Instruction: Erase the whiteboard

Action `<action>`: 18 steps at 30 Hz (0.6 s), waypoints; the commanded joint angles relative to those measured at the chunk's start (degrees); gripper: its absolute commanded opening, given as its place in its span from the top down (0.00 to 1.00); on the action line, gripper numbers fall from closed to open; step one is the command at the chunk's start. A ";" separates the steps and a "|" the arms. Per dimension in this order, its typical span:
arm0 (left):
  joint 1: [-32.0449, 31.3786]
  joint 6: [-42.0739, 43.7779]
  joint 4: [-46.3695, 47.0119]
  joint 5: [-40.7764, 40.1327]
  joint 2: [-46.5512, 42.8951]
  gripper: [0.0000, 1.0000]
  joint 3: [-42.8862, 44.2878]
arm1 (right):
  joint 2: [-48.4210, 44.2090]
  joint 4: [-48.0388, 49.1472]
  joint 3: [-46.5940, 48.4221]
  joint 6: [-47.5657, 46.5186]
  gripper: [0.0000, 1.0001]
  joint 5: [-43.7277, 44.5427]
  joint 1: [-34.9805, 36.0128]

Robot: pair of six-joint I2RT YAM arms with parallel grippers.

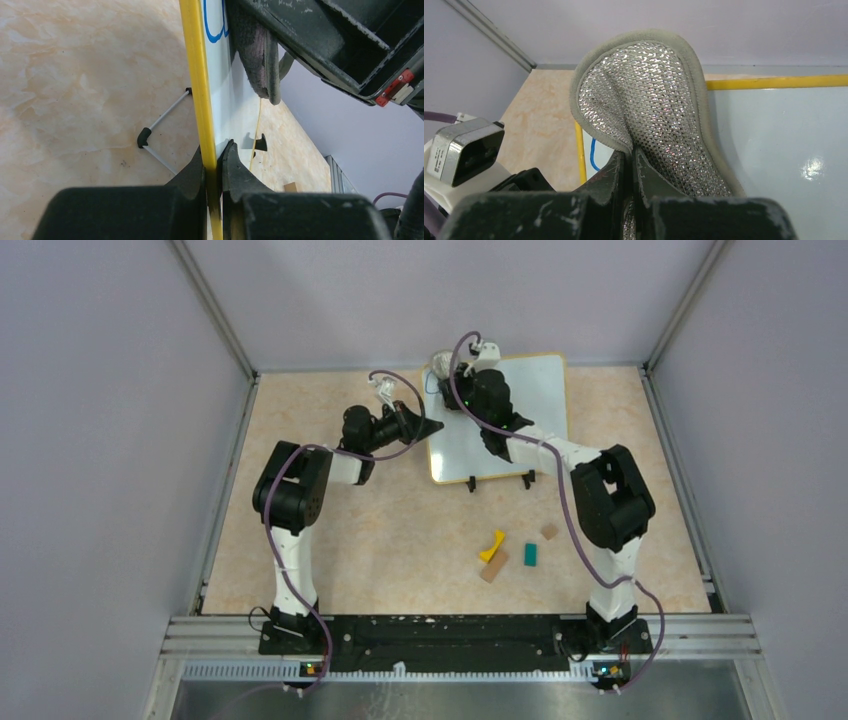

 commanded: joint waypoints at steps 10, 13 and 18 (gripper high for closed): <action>0.61 21.82 -4.13 -7.90 0.24 1.00 -1.34 | -7.00 0.70 -15.54 5.38 1.00 -3.38 -8.80; 0.61 21.81 -4.18 -7.90 0.29 1.00 -1.29 | -9.06 -0.02 -17.71 5.53 1.00 -1.69 -11.42; 0.61 21.83 -4.31 -7.88 0.36 1.00 -1.14 | -12.98 0.80 -22.53 6.99 1.00 0.56 -15.61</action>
